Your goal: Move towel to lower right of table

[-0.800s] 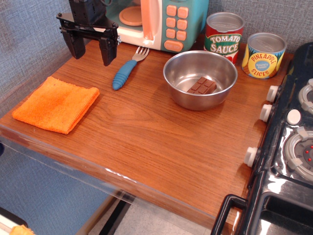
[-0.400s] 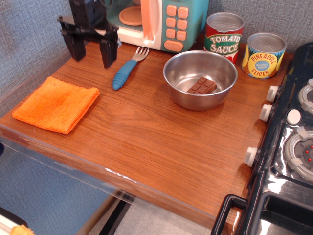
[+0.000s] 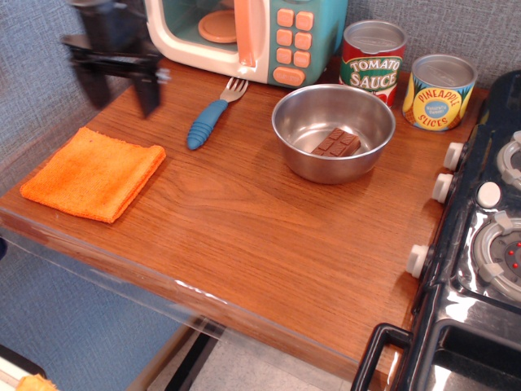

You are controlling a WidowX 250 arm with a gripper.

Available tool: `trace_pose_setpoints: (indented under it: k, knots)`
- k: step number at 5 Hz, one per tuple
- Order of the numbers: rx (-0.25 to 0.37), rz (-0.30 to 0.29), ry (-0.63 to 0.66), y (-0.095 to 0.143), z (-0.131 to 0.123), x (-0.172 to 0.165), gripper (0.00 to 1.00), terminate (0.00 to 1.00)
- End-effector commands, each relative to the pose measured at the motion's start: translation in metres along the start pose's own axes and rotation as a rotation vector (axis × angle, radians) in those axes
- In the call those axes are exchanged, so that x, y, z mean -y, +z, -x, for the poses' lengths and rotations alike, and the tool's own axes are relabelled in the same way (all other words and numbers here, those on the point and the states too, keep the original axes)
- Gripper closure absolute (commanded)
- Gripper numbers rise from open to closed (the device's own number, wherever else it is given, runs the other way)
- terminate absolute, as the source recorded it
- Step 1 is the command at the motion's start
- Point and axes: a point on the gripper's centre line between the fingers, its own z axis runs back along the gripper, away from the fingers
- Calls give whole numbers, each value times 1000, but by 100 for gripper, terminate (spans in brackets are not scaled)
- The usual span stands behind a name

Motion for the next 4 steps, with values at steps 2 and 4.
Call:
trace_pose_setpoints:
  k: [2, 4]
  knots:
    - [-25, -50, -16, -47, 25, -42, 0, 0]
    - [-44, -77, -54, -72, 42, -45, 0, 0]
